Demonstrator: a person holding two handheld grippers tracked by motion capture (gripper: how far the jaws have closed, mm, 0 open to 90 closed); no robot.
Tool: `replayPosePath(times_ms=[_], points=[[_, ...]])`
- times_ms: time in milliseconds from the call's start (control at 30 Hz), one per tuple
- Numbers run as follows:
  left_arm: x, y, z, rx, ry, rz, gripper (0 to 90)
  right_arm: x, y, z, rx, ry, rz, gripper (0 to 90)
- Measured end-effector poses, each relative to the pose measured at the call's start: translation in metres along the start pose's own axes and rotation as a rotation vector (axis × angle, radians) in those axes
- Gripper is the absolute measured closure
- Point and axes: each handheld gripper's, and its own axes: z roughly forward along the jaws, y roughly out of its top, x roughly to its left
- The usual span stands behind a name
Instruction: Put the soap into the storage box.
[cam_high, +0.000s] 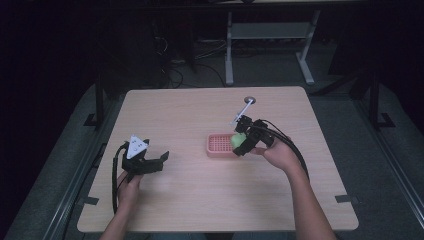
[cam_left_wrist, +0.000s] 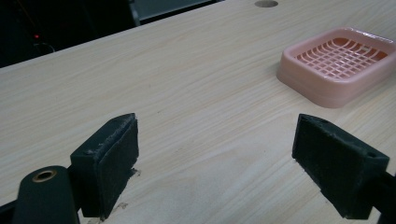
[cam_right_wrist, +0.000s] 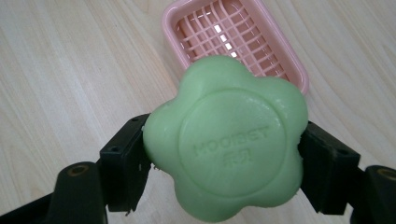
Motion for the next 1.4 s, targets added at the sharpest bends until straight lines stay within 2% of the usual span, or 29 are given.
replayPosePath(times_ms=[633,933,1400], points=[[0.001,0.000,0.000,0.001,0.000,-0.001,14.3,-0.006,0.038,0.011,0.022,-0.003,-0.017,26.1],[0.001,0.000,-0.001,-0.001,0.002,0.000,14.3,-0.011,0.045,0.020,0.021,0.006,0.005,26.1],[0.002,0.000,-0.001,-0.002,0.001,-0.003,14.3,-0.021,0.049,0.047,0.079,0.021,0.042,26.1]])
